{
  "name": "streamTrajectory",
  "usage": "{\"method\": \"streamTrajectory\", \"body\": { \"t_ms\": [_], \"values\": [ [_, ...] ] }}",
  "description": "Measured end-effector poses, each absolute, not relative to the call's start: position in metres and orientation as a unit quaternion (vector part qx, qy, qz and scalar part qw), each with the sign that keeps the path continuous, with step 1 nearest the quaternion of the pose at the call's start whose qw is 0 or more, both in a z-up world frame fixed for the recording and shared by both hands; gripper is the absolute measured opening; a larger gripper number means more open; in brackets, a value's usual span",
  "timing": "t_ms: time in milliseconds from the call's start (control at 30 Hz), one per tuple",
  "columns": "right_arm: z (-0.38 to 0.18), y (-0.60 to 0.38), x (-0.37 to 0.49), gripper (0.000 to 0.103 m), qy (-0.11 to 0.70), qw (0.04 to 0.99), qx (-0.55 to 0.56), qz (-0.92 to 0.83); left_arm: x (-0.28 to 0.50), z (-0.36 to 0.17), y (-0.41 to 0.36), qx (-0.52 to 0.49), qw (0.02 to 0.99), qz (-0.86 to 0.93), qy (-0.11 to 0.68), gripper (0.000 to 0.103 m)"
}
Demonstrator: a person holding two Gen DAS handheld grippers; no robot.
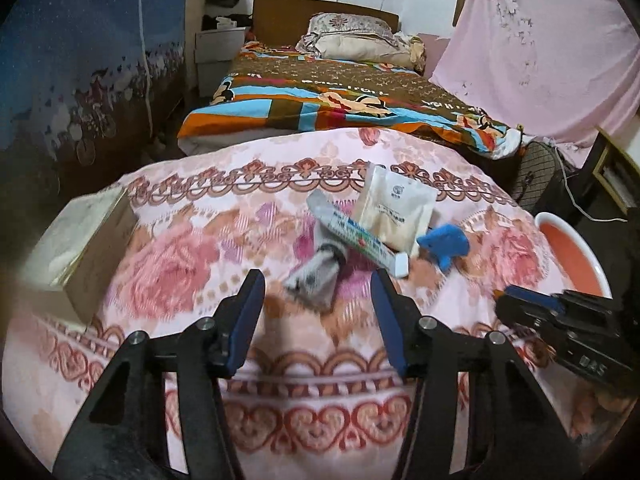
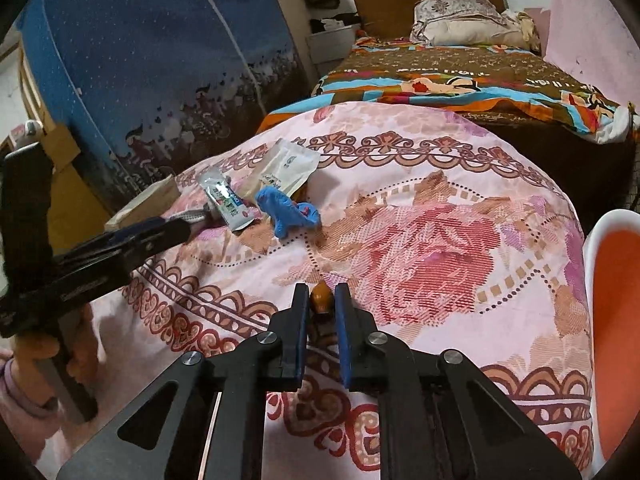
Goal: Collect trash
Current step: 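Grasp the small grey tube with the left tool while the right tool grasps the brown nut, then carry the grey tube and brown nut in both tools over the orange basin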
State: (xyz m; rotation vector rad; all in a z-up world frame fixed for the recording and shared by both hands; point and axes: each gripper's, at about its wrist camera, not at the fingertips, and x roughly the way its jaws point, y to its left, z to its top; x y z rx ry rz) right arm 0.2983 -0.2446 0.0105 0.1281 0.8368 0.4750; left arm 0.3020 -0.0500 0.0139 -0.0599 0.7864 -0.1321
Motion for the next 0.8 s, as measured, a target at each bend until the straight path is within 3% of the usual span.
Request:
{"method": "streamTrajectory", "body": {
  "t_ms": [100,167,267,600,800],
  "values": [
    [0.011,-0.249,0.297,0.011,0.400,0.885,0.072,0.226,0.311,0.008,-0.054,-0.030,0.916,-0.070,0.394,0.028],
    [0.011,-0.248,0.298,0.011,0.398,0.886,0.070,0.227,0.314,0.004,-0.056,-0.028,0.911,-0.073,0.404,0.011],
    [0.012,-0.246,0.296,0.011,0.394,0.888,0.065,0.226,0.310,0.006,-0.057,-0.028,0.913,-0.077,0.399,0.000],
    [0.017,-0.253,0.288,0.011,0.371,0.896,0.076,0.232,0.278,0.018,-0.055,-0.032,0.920,-0.104,0.375,0.000],
    [0.033,-0.255,0.268,0.011,0.318,0.915,0.066,0.239,0.250,0.026,-0.048,-0.054,0.922,-0.126,0.361,0.000]
  ]
}}
